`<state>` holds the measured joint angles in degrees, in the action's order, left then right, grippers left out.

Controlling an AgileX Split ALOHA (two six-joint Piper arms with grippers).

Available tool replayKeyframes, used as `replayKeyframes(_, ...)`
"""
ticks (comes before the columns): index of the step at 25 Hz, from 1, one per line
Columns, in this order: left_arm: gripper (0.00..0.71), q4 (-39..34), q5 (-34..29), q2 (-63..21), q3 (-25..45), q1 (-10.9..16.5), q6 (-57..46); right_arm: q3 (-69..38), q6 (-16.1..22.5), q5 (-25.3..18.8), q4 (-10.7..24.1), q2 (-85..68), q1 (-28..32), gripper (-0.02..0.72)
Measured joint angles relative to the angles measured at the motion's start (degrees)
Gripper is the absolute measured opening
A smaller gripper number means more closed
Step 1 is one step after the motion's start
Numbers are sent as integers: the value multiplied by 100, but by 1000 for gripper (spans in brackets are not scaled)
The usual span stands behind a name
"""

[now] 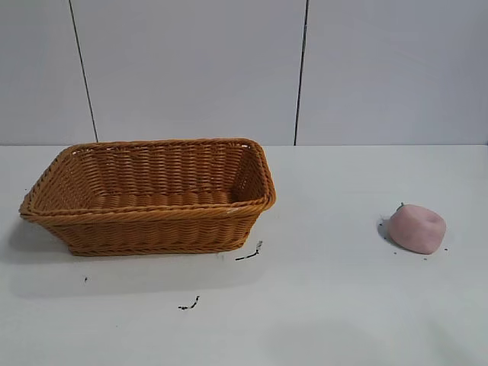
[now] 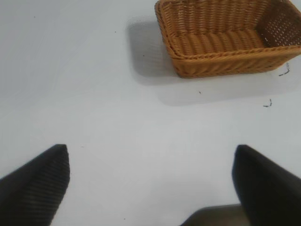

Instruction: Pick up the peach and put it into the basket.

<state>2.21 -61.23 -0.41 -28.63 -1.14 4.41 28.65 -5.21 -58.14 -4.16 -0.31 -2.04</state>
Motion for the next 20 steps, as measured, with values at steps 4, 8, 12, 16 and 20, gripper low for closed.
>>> replayKeyframes(4, 692, 0, 0, 0, 0, 0, 0, 0, 0, 0, 0, 0, 0, 689)
replayKeyframes(8, 692, 0, 0, 0, 0, 0, 0, 39, 0, -27, 26, 122, 0, 689)
replayKeyframes(12, 692, 0, 0, 0, 0, 0, 0, 392, 34, -28, 45, 1190, 0, 689)
replayKeyframes(16, 692, 0, 0, 0, 0, 0, 0, 905, 48, 0, 45, 2871, 0, 689)
replayKeyframes(20, 692, 0, 0, 0, 0, 0, 0, 1442, 48, 321, 45, 4544, 0, 689)
